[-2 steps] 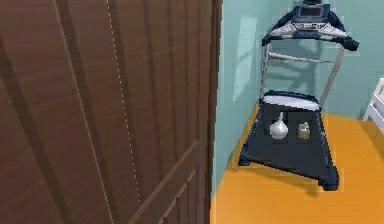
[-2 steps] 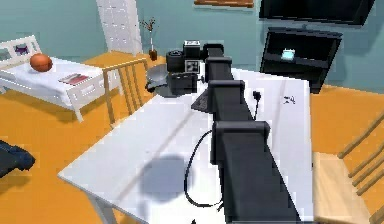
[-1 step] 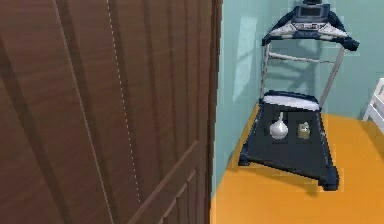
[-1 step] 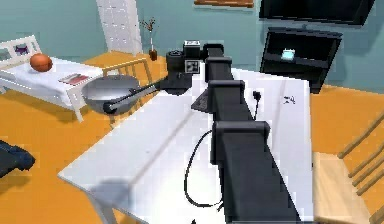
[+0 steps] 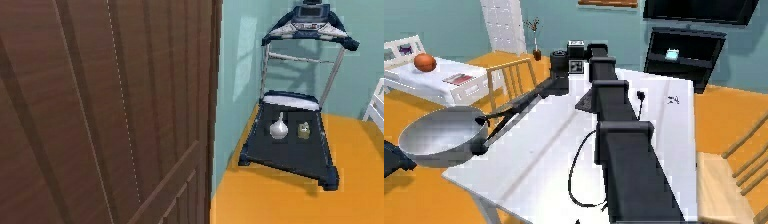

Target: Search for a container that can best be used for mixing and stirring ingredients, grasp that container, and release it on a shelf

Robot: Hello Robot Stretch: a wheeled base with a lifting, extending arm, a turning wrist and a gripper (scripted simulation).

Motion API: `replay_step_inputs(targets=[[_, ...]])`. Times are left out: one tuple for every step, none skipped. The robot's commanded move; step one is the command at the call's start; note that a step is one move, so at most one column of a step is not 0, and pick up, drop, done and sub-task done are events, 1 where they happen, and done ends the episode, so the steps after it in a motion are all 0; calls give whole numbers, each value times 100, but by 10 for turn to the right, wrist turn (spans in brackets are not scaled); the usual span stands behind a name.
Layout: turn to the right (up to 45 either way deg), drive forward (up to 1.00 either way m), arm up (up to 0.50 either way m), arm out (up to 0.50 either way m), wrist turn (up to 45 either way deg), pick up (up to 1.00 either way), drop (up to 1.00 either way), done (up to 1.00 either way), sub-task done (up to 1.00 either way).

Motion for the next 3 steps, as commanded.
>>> replay_step_inputs(targets=[[0,0,0,0,-210,0,0,0,0],[0,0,0,-32,0,0,0,0,0],[-450,0,0,0,0,0,0,0,0]])
